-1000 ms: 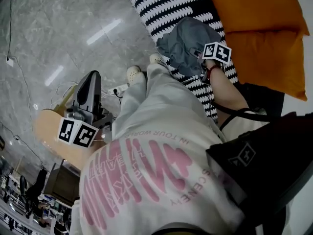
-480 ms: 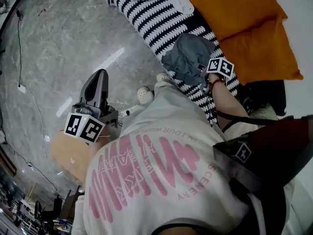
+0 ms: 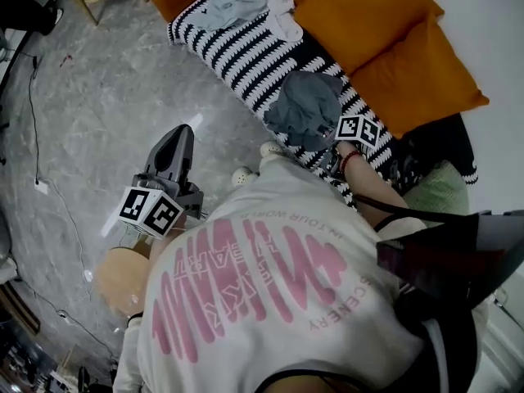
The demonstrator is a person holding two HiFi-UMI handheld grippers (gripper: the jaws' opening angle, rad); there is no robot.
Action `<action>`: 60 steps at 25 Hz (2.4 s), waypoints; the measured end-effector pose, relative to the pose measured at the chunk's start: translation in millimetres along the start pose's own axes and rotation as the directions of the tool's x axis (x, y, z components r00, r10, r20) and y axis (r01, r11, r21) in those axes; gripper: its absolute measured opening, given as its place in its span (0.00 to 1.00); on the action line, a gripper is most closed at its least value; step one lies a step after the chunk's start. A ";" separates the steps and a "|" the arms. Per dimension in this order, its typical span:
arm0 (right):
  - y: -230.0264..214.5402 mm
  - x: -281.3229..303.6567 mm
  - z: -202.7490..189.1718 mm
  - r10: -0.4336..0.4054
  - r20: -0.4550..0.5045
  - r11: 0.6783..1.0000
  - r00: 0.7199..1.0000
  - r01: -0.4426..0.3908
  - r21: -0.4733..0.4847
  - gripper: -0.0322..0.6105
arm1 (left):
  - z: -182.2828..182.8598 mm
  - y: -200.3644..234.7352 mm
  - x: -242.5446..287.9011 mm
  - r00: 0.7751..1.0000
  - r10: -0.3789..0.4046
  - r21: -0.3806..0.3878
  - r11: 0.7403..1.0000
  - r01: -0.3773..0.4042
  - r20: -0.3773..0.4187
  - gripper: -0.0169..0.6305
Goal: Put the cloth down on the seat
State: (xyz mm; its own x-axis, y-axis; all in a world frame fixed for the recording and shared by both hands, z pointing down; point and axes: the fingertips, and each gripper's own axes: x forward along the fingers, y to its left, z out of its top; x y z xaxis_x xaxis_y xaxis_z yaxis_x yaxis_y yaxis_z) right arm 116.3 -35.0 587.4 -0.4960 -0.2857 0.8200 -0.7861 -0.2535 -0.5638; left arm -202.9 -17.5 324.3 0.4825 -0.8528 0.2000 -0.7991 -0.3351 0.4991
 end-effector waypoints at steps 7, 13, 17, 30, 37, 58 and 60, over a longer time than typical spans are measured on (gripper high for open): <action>72.8 -31.8 -6.5 0.314 0.157 0.930 0.936 -0.336 0.145 0.72 | -11.1 -14.8 15.1 0.989 -0.121 0.020 0.992 0.123 -0.081 0.04; 139.5 -78.4 6.9 0.530 0.296 0.815 0.795 -0.574 0.082 0.63 | -15.7 -25.3 28.3 0.968 -0.213 0.034 0.975 0.220 -0.131 0.04; 166.3 -124.2 33.1 0.614 0.432 0.748 0.660 -0.661 -0.054 0.37 | -20.9 -31.5 43.3 0.956 -0.247 0.036 0.966 0.255 -0.158 0.04; 226.6 -247.9 45.5 0.817 0.475 0.508 0.327 -0.798 -0.325 0.07 | 0.5 -65.8 52.9 0.930 -0.327 0.046 0.940 0.339 -0.168 0.04; 213.2 -242.8 39.3 0.809 0.482 0.529 0.337 -0.775 -0.346 0.07 | 13.2 -88.9 65.6 0.916 -0.366 0.058 0.924 0.379 -0.163 0.04; 169.5 -239.4 52.8 0.748 0.538 0.596 0.389 -0.749 -0.288 0.06 | 0.8 -110.4 82.8 0.896 -0.405 0.053 0.906 0.420 -0.184 0.04; 170.3 -239.0 52.9 0.750 0.534 0.596 0.391 -0.750 -0.288 0.06 | 0.6 -110.5 83.7 0.895 -0.405 0.053 0.906 0.420 -0.185 0.04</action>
State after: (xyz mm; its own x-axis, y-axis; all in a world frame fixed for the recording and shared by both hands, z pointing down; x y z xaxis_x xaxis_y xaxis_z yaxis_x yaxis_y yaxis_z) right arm 120.5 -58.7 290.2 -0.5860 -0.7953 -0.1553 -0.2022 0.3291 -0.9224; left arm -74.4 -52.0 285.4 0.8220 -0.5538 0.1332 -0.5401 -0.6835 0.4911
